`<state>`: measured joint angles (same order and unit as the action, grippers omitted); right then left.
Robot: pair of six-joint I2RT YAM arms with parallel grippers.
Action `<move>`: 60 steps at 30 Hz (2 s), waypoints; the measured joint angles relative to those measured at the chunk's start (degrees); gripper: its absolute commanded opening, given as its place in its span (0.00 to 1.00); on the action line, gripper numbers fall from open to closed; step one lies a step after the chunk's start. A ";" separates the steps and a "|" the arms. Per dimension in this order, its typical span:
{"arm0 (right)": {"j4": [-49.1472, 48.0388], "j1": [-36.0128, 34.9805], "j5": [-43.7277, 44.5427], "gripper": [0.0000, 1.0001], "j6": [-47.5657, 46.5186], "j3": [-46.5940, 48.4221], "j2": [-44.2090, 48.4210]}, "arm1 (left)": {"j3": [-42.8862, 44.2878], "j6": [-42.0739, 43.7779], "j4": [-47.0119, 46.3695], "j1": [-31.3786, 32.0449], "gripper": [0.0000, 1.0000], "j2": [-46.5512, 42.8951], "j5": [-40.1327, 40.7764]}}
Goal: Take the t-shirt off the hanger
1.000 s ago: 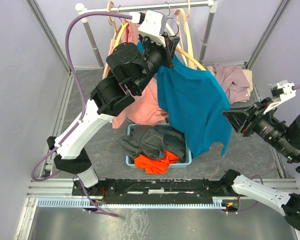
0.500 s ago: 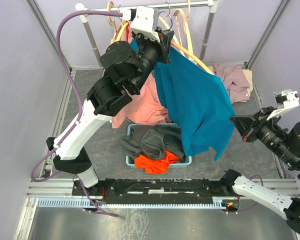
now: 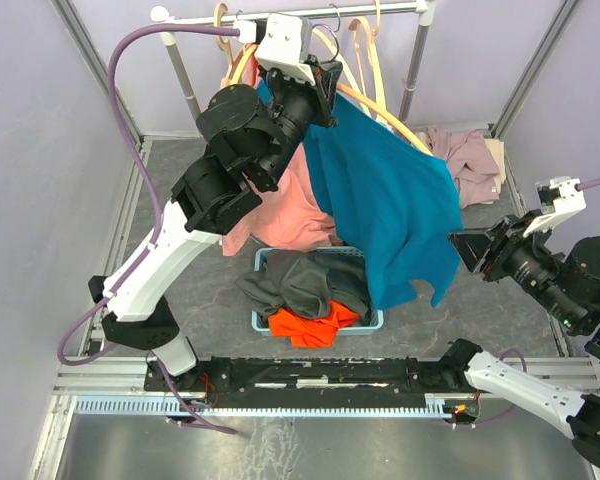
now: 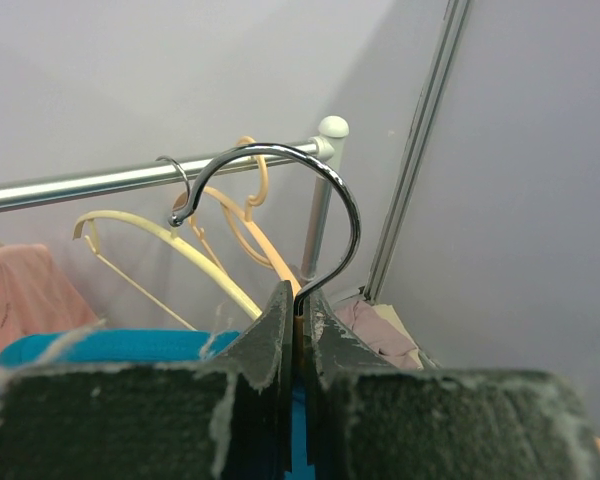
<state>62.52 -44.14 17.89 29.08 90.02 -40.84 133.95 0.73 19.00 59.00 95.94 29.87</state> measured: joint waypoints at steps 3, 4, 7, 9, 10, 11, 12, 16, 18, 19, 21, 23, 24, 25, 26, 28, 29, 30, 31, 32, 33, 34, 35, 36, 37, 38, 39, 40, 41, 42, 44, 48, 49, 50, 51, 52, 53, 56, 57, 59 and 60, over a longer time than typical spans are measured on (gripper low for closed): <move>-0.81 0.00 -1.44 0.52 -2.64 3.30 -1.57 | -1.16 0.00 -0.15 0.00 0.03 -0.90 -0.37; -1.33 0.00 -1.90 0.52 -3.48 4.37 -2.08 | -1.25 0.00 -0.15 0.00 0.03 -1.03 -0.46; -2.78 0.00 -2.95 0.52 -5.75 7.39 -3.48 | -1.77 -0.02 -0.35 0.00 0.03 -1.31 -0.70; -3.65 0.00 -3.32 0.50 -6.93 8.63 -4.02 | -2.08 -0.02 -0.35 0.00 0.03 -1.40 -1.09; -3.93 0.00 -3.50 0.48 -7.37 9.07 -4.26 | -2.16 -0.02 -0.35 0.00 0.03 -1.40 -1.33; -4.39 0.00 -3.69 0.45 -7.82 9.42 -4.52 | -2.19 -0.02 -0.33 0.00 0.03 -1.40 -1.53; -4.85 0.00 -3.82 0.41 -8.13 9.53 -4.66 | -2.19 -0.02 -0.31 0.00 0.03 -1.40 -1.57; -6.03 0.00 -4.15 0.29 -9.03 9.49 -5.49 | -2.19 -0.04 -0.39 0.00 0.03 -1.42 -1.68; -6.51 0.00 -4.37 0.25 -9.03 9.29 -5.95 | -2.19 -0.02 -0.39 0.00 0.03 -1.42 -1.66; -6.62 0.00 -4.44 0.20 -9.05 9.09 -6.03 | -2.19 -0.02 -0.39 0.00 0.03 -1.42 -1.62; -6.82 0.00 -4.74 0.15 -9.01 8.41 -6.12 | -2.19 -0.04 -0.39 0.00 0.03 -1.42 -1.53; -6.84 0.00 -4.83 0.12 -8.92 7.61 -6.08 | -2.14 -0.04 -0.31 0.00 0.03 -1.42 -1.44; -6.88 0.00 -4.87 0.11 -8.83 7.15 -5.99 | -2.12 -0.04 -0.28 0.00 0.03 -1.42 -1.33; -6.93 0.00 -4.87 0.10 -8.74 6.64 -5.86 | -2.12 -0.04 -0.26 0.00 0.03 -1.42 -1.20; -7.10 0.00 -4.87 0.09 -8.57 6.05 -5.66 | -2.03 -0.02 -0.22 0.00 0.03 -1.42 -0.90; -7.54 0.00 -4.92 0.07 -8.11 4.57 -4.87 | -2.01 -0.02 0.02 0.00 0.03 -1.42 0.00; -7.67 0.00 -4.92 0.05 -7.89 3.85 -4.39 | -2.01 -0.02 0.15 0.00 0.03 -1.42 0.22; -7.80 0.00 -4.94 0.03 -7.58 2.95 -3.74 | -2.01 -0.04 0.20 0.00 0.03 -1.42 0.35; -7.89 0.00 -4.92 0.01 -7.28 2.03 -3.08 | -2.01 -0.04 0.22 0.02 0.03 -1.42 0.68; -8.02 0.00 -4.92 0.01 -6.86 0.87 -2.23 | -2.01 -0.04 0.22 0.02 0.03 -1.42 1.18; -8.13 0.00 -4.87 0.01 -6.47 -0.42 -1.33 | -2.01 -0.04 0.20 0.02 0.03 -1.42 1.57; -8.15 0.00 -4.81 0.01 -6.23 -1.42 -0.61 | -2.01 -0.07 0.15 0.02 0.03 -1.42 1.84; -8.28 0.00 -4.72 0.01 -5.79 -2.78 0.24 | -2.01 -0.07 0.13 0.02 0.03 -1.42 2.12; -8.33 0.00 -4.55 0.01 -5.27 -4.24 1.14 | -2.01 -0.09 0.13 0.02 0.03 -1.42 2.34; -8.33 0.00 -4.37 0.01 -4.87 -5.49 1.81 | -2.01 -0.09 0.13 0.09 0.03 -1.42 2.64; -8.52 0.00 -4.17 0.01 -4.42 -6.84 2.51 | -2.01 -0.09 0.09 0.20 0.03 -1.42 2.82; -8.48 0.00 -4.02 0.01 -3.98 -7.91 3.06 | -2.01 -0.09 -0.15 0.28 0.03 -1.42 2.99; -8.48 0.00 -3.82 0.01 -3.45 -8.96 3.56 | -2.01 -0.13 -0.63 0.35 0.03 -1.42 3.08; -8.48 0.00 -3.67 0.01 -3.04 -9.77 3.98 | -2.01 -0.22 -1.20 0.44 0.03 -1.42 3.08; -8.48 0.00 -3.61 0.01 -2.60 -10.40 4.33 | -2.01 -0.22 -1.70 0.50 0.03 -1.42 3.06; -8.50 0.00 -3.41 0.01 -1.92 -10.80 4.59 | -2.01 -0.20 -2.43 0.61 0.03 -1.42 3.08; -8.63 0.00 -3.26 0.19 -1.40 -10.34 4.17 | -1.81 -0.20 -2.95 0.63 0.03 -1.40 2.99; -8.59 0.00 -3.30 0.23 -1.31 -10.03 3.89 | -1.79 -0.22 -3.04 0.63 0.03 -1.42 2.89; -8.04 0.00 -3.21 0.26 -1.73 -9.18 3.23 | -1.79 -0.20 -3.30 0.59 0.03 -1.40 2.45; -7.45 0.00 -3.10 0.29 -1.90 -8.48 2.82 | -1.88 -0.20 -3.61 0.57 0.03 -1.42 2.03; -6.62 0.00 -2.69 0.31 -2.34 -7.37 2.19 | -2.34 -0.20 -4.26 0.44 0.03 -1.68 1.11; -5.68 0.00 -2.25 0.32 -2.86 -5.73 1.36 | -3.23 -0.20 -4.76 0.28 0.03 -2.19 0.22; -3.67 0.00 -0.33 0.34 -4.63 0.26 -1.07 | -6.43 -0.22 -5.05 0.04 0.03 -4.35 -2.64; -3.06 0.00 0.66 0.37 -5.16 2.19 -1.73 | -7.65 -0.22 -5.05 0.07 0.03 -5.16 -3.76; -1.97 0.00 2.78 0.45 -6.05 5.79 -2.60 | -9.33 -0.24 -4.92 0.07 0.03 -6.29 -5.46; -1.31 0.00 4.13 0.47 -6.67 7.56 -2.86 | -10.03 -0.24 -4.70 0.07 0.03 -6.80 -6.47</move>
<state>61.21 -44.14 22.02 22.41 97.58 -43.70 123.92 0.49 14.31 59.07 89.14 23.40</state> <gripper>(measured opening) 0.405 0.055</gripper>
